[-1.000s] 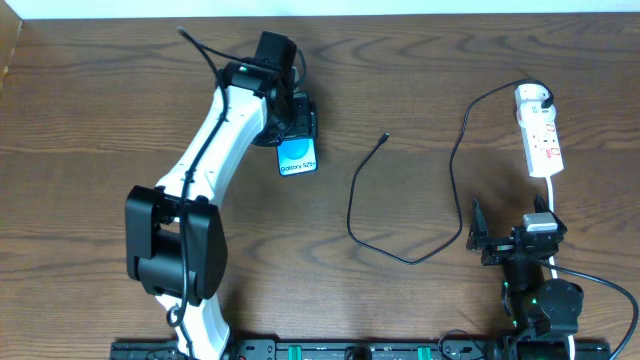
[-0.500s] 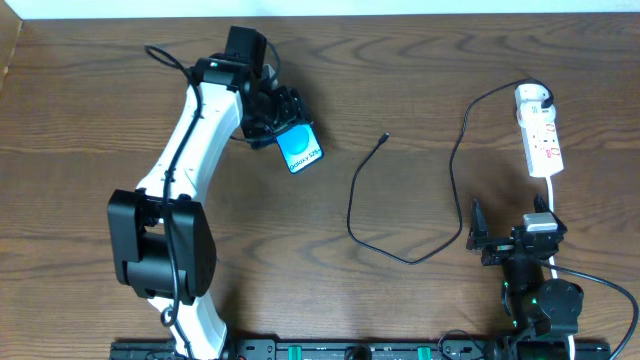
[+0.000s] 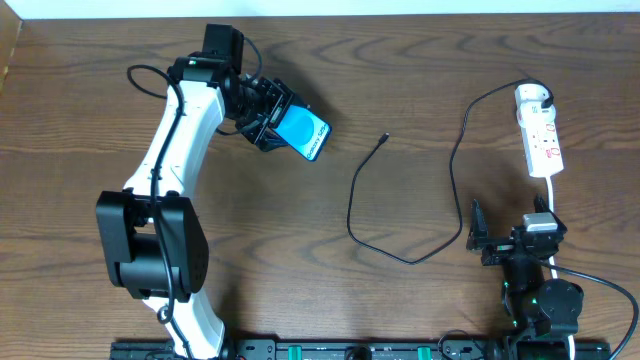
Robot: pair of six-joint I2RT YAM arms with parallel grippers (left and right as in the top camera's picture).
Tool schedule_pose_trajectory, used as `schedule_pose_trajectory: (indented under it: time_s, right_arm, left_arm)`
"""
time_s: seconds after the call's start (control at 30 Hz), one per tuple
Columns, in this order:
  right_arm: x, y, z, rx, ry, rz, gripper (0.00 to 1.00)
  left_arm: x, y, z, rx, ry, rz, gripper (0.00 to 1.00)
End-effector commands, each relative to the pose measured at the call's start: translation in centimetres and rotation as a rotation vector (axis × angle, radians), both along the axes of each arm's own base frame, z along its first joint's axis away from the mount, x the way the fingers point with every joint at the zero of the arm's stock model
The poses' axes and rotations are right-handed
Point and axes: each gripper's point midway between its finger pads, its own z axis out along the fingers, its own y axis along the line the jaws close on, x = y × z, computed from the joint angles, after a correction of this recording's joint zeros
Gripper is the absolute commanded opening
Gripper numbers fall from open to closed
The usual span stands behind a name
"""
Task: Plug charger to phone and switch on socket
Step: 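Lift the phone with the left gripper and tilt it upright, then raise the right arm and move its gripper toward the held phone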
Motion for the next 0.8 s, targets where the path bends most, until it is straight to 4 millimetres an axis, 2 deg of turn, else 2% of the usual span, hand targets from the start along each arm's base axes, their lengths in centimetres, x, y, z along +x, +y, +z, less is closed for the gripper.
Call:
schedule_pose_trajectory:
  time_s: [0.0, 0.27, 0.47, 0.63, 0.77]
  right_arm:
    - [0.0, 0.1, -0.1, -0.008, -0.001, 0.004, 0.99]
    - [0.0, 0.1, -0.1, -0.004, -0.001, 0.005, 0.99]
    - [0.0, 0.3, -0.1, 0.002, -0.001, 0.016, 0.99]
    - [0.0, 0.3, 0.0, 0.099, 0.003, 0.009, 0.99]
    - [-0.1, 0.4, 1.0, 0.132, -0.003, 0.011, 0.99]
  left_arm:
    - [-0.5, -1.2, 3.4, -0.168, 0.066, 0.082, 0.72]
    - [-0.2, -2.0, 4.9, -0.287, 0.115, 0.123, 0.72]
    - [-0.2, -2.0, 5.1, -0.3, 0.114, 0.12, 0.72]
    - [-0.1, -2.0, 5.1, -0.301, 0.113, 0.12, 0.72]
    - [-0.1, -2.0, 5.1, -0.301, 0.113, 0.119, 0.72]
